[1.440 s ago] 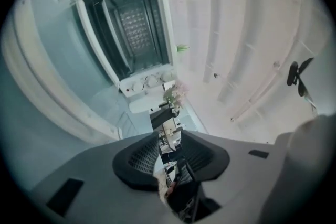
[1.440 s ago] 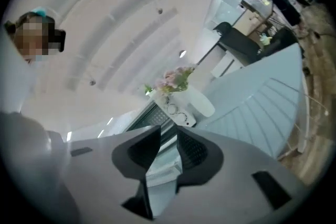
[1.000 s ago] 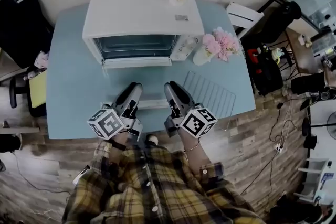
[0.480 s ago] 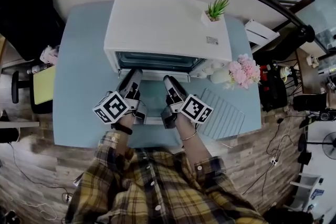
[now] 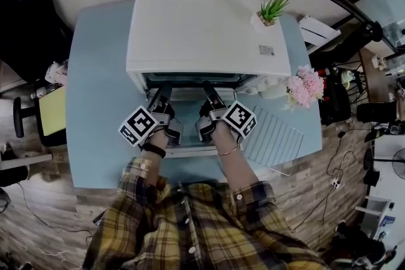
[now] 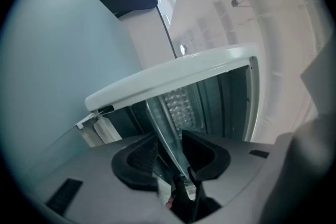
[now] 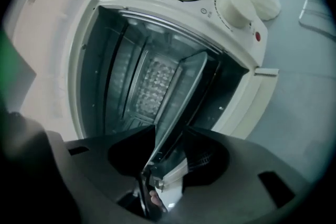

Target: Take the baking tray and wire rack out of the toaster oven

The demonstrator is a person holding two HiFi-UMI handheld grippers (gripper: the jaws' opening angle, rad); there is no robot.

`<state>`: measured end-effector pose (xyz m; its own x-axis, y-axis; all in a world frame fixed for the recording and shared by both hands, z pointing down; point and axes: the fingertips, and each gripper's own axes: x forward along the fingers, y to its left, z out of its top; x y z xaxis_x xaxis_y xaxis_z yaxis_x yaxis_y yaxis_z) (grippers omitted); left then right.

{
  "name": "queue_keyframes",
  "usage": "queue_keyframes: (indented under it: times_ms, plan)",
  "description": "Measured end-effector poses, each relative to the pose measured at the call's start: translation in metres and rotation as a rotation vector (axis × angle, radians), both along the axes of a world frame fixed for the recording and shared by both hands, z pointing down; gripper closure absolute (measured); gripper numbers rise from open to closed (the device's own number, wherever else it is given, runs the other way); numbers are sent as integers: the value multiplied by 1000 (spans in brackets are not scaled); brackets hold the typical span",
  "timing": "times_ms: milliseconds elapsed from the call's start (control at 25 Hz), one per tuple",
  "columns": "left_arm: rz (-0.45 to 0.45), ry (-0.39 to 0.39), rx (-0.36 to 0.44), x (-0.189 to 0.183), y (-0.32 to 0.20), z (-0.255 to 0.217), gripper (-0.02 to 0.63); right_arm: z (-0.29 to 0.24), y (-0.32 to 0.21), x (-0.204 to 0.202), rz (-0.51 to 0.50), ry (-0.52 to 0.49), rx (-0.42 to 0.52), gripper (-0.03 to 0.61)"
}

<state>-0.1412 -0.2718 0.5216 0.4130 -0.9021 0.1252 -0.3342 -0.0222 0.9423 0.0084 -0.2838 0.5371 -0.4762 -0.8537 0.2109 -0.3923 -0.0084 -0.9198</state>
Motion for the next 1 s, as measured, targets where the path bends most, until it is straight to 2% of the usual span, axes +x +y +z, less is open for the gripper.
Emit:
queue_keyframes:
  times_ms: [200,360,440,520,760,920,1000]
  plan:
    - [9,31,-16,4,-5,9,480,8,-19,-1,89,-140,-22,434]
    - [-12,66,-24,0,-7,12,480,14,-28,-1,160,-308,-47,434]
    - [-16,76,-28,-1,-8,13,480,20,-29,1,190,-367,-61,456]
    - [-19,85,-31,-2,-8,13,479,24,-27,3,200,-377,-67,514]
    - [-29,137,-42,-5,-5,15,456,21,-10,2,193,-398,-116,532]
    - [-32,136,-60,-5,0,17,455,19,7,3,186,-416,-127,538]
    - [-36,125,-87,-6,6,21,500,18,15,3,177,-409,-135,543]
